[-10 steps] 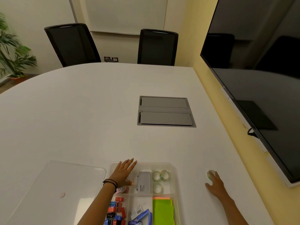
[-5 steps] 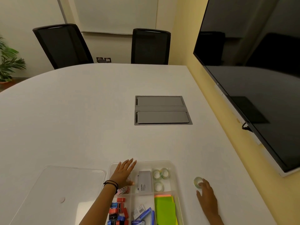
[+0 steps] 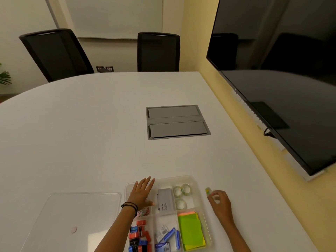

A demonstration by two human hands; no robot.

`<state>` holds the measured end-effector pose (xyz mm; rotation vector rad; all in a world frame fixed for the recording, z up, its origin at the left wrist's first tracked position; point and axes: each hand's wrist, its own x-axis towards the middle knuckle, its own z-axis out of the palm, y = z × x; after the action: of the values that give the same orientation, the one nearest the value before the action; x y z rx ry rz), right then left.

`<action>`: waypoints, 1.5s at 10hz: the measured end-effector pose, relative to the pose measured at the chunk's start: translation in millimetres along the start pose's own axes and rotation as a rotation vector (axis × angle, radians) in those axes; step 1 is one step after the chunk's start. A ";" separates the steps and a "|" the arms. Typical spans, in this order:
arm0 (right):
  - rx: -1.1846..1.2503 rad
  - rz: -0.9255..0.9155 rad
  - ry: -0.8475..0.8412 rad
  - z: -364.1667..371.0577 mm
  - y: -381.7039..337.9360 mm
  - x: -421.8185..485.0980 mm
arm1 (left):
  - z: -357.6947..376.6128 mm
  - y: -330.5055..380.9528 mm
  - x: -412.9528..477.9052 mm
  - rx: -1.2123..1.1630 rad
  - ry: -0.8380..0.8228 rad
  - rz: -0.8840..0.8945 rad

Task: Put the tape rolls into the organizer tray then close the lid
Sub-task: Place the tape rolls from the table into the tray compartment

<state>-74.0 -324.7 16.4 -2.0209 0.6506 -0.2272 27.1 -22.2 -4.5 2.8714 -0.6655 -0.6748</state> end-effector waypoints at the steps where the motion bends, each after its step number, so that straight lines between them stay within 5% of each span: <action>1: 0.071 -0.070 -0.173 9.6 -28.1 0.8 | -0.3 0.1 -0.7 0.008 0.002 0.001; 3: -0.259 -0.162 -0.537 35.8 -42.6 -5.0 | -1.5 0.4 -1.1 0.004 0.005 0.008; 5: -0.660 -0.191 -0.703 51.7 -42.4 -3.9 | -1.1 1.3 -1.4 0.013 0.007 0.001; 15: -0.790 -0.204 -0.715 52.3 -51.2 16.7 | -0.6 -2.5 0.8 -0.033 0.017 -0.003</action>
<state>-20.3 -274.2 31.1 -2.6770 0.0533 0.7215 29.0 -20.3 -4.7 2.8455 -0.6418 -0.6541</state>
